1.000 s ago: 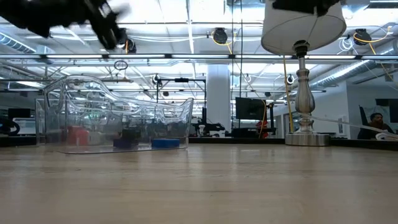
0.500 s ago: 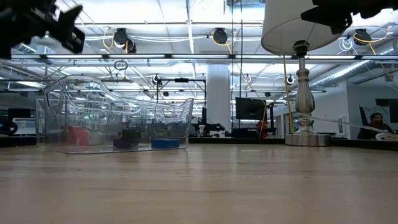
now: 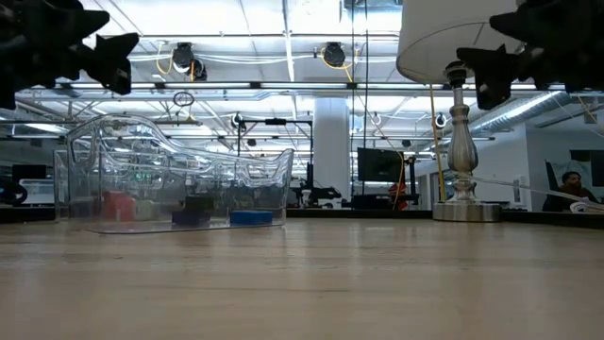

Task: Pick & Place Office items
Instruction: Return to Home Position

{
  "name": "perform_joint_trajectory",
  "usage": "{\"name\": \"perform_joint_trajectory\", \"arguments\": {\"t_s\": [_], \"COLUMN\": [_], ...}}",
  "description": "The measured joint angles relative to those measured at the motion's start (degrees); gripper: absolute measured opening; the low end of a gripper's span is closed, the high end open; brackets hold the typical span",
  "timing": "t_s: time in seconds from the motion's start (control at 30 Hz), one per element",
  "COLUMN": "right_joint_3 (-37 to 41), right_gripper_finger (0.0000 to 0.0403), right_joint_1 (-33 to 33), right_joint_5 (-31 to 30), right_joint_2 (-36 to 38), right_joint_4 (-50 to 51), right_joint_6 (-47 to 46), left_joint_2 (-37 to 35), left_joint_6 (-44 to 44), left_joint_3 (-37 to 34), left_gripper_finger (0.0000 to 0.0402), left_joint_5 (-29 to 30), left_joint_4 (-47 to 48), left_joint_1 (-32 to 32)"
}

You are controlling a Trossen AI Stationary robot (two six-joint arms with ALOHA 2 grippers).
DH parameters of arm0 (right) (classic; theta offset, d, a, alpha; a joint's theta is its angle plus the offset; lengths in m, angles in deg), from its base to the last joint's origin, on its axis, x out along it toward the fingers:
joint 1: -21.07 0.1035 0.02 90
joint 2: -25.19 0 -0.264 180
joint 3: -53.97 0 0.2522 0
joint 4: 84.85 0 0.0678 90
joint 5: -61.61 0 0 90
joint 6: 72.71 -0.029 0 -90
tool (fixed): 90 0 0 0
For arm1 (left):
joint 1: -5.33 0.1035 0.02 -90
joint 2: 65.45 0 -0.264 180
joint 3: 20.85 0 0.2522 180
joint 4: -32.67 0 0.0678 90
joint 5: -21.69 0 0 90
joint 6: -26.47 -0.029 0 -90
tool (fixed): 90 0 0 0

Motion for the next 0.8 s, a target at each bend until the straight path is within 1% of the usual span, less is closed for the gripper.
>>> {"name": "perform_joint_trajectory", "arguments": {"t_s": [0.1,0.17,0.23,0.3,0.4,0.5,0.53,0.6,0.7,0.8], "right_joint_3": [2.3,3.3,3.7,3.7,3.8,3.8,3.8,3.9,3.9,3.9], "right_gripper_finger": [0.0219,0.0219,0.0219,0.0219,0.0219,0.0219,0.0219,0.0219,0.0219,0.0219], "right_joint_1": [-4.6,-7.1,-9.0,-10.6,-12.5,-13.4,-13.6,-13.7,-13.7,-13.7], "right_joint_5": [5.8,8.6,11.1,12.5,10.9,5.2,3.0,0.7,0.1,0.1], "right_joint_2": [2.5,4.9,7.9,12.2,19.4,25.5,27.2,29.8,32.2,33.1], "right_joint_4": [-2.9,-2.5,-0.4,4.3,15.0,25.1,27.5,30.9,35.2,39.0], "right_joint_6": [-0.4,-0.8,-1.4,-1.5,-0.7,1.0,2.0,4.2,7.3,8.1], "left_joint_2": [0.0,0.0,0.0,0.1,0.0,0.1,0.1,0.1,0.0,0.1], "left_joint_6": [-1.2,-1.8,-2.1,-2.2,-3.2,-4.0,-4.0,-3.8,-3.3,-3.5], "left_joint_3": [0.0,0.0,0.0,0.0,0.0,0.0,0.0,0.0,0.0,0.0], "left_gripper_finger": [0.0196,0.0196,0.0196,0.0196,0.0196,0.0196,0.0196,0.0196,0.0196,0.0196], "left_joint_5": [1.5,2.6,4.1,5.6,6.4,6.4,6.4,6.4,6.4,6.4], "left_joint_4": [0.8,1.2,1.8,2.6,3.1,4.1,4.2,4.9,5.0,5.0], "left_joint_1": [0.0,0.0,0.0,0.0,0.0,0.0,0.0,0.0,0.0,0.0]}}
